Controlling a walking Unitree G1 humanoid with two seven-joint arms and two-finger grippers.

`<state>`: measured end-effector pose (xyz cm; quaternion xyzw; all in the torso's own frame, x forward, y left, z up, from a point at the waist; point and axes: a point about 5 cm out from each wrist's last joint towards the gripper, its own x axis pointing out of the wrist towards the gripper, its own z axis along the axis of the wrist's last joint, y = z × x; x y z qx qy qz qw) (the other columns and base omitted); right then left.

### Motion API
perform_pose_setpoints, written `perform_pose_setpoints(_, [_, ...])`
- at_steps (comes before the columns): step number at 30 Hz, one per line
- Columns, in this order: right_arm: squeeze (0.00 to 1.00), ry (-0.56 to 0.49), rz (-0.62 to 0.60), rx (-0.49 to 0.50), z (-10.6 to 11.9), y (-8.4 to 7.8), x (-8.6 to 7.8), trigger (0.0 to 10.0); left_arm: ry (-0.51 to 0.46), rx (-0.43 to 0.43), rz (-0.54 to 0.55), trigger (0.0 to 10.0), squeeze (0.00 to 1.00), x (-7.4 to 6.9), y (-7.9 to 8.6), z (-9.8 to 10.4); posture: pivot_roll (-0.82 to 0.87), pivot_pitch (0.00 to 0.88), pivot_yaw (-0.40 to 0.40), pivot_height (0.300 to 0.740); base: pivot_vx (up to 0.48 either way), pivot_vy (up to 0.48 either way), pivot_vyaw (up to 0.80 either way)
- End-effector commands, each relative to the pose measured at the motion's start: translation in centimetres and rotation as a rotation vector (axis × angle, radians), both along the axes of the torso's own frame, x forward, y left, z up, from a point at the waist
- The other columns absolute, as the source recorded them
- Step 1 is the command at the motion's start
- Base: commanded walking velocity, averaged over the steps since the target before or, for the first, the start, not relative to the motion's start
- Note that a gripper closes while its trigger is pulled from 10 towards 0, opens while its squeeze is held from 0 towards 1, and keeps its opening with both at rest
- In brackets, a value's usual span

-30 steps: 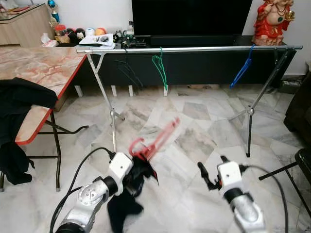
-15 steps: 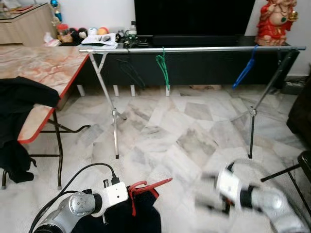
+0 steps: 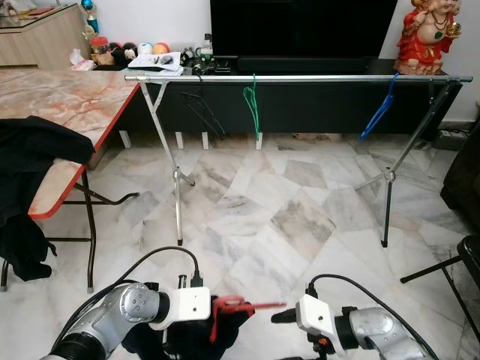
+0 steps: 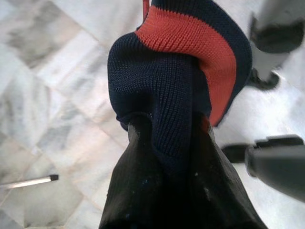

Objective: Hang hanger

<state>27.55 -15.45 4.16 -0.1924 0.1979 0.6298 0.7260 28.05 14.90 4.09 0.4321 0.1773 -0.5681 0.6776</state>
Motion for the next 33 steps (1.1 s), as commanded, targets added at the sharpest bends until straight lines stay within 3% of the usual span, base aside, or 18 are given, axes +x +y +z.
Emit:
perform_pose_setpoints(1, [0.00, -0.061, -0.028, -0.005, 0.8, -0.2, 0.9, 10.0, -0.001, 0.052, -0.054, 10.0, 0.00, 0.2, -0.2, 0.3, 0.08, 0.046, -0.010, 0.740, 0.000, 0.000, 0.00])
perform_pose_setpoints(7, [0.00, -0.070, -0.033, -0.006, 0.9, -0.7, 1.0, 10.0, 0.010, 0.070, -0.069, 10.0, 0.00, 0.1, -0.5, 0.3, 0.07, 0.039, -0.012, 0.740, 0.000, 0.000, 0.00])
perform_pose_setpoints(14, [0.00, 0.011, 0.057, -0.030, -0.7, -0.2, -0.6, 10.0, 0.018, 0.026, -0.069, 10.0, 0.00, 0.3, -1.5, 0.9, 0.07, 0.033, -0.013, 0.740, 0.000, 0.000, 0.00])
perform_pose_setpoints(21, [0.00, -0.065, 0.070, -0.119, -1.6, 0.1, -0.8, 10.0, 0.023, 0.013, -0.094, 10.0, 0.00, 0.4, -2.2, 1.6, 0.07, 0.036, -0.018, 0.740, 0.000, 0.000, 0.00])
perform_pose_setpoints(25, [0.00, -0.106, 0.043, -0.123, -1.6, 0.4, -0.5, 10.0, 0.024, 0.009, -0.102, 10.0, 0.00, 0.3, -2.5, 1.8, 0.08, 0.040, -0.022, 0.740, 0.000, 0.000, 0.00])
perform_pose_setpoints(33, [0.00, -0.281, 0.047, -0.269, -2.1, 0.1, 0.0, 10.0, 0.028, -0.004, -0.121, 10.0, 0.00, -0.1, -3.3, 2.2, 0.08, 0.047, -0.029, 0.740, 0.000, 0.000, 0.00])
